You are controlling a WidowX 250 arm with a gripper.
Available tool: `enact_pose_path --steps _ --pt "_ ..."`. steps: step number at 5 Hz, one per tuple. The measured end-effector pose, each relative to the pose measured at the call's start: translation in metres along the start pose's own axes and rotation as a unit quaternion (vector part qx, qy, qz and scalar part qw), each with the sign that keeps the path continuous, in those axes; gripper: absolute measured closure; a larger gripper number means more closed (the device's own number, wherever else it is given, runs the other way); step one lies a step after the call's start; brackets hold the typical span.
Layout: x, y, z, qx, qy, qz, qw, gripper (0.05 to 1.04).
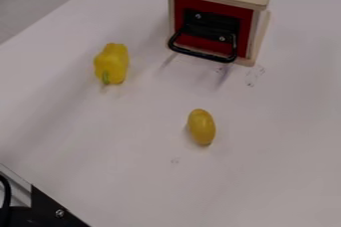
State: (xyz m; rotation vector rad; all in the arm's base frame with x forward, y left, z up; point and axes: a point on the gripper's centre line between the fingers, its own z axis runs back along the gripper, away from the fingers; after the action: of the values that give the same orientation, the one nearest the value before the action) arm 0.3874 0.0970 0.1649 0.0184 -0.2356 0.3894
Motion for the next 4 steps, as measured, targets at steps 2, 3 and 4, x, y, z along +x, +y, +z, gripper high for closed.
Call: enact_pose_path --steps 2,3,4 --pt "0.036 -0.004 -0.030 -0.013 0.001 0.035 0.9993 0.084" --pt "0.045 -0.007 -0.022 -0.021 -0.005 0.039 0.9990 0.084" --pt "0.061 -0.010 -0.003 -0.009 -0.037 0.049 0.9981 0.084"
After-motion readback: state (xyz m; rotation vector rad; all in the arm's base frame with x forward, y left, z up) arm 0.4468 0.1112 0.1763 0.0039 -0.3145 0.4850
